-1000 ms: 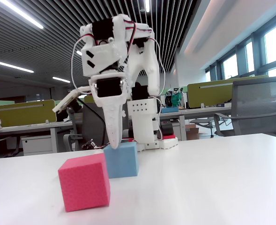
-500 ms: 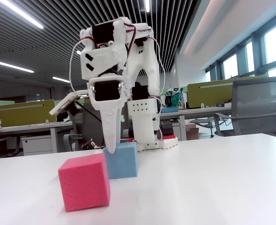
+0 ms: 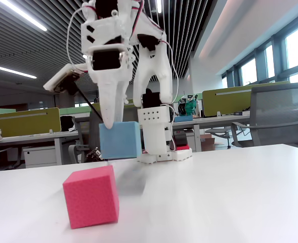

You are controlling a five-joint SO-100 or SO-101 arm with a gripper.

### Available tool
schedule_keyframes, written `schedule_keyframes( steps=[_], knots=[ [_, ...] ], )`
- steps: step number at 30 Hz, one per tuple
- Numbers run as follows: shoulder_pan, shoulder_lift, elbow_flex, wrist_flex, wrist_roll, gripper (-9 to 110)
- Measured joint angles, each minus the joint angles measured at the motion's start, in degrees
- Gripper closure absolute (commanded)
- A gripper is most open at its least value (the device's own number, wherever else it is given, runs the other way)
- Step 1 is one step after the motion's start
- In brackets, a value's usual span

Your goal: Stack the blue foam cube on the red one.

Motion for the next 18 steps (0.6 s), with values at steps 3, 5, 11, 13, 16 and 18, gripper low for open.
schedule_keyframes(
  steps=[3,5,11,13,16,18],
  knots=[
    [0.4,-2.0,-6.1,1.7,0.3,82],
    [0.8,-4.0,-12.4,4.7,0.8,82],
    [1.5,-10.6,-27.0,9.4,1.4,82],
    [1.8,-12.6,-30.7,10.7,1.8,82],
    [2.4,-16.0,-36.8,12.3,2.6,82],
    [2.5,-18.0,-41.0,13.3,3.1,82]
  ],
)
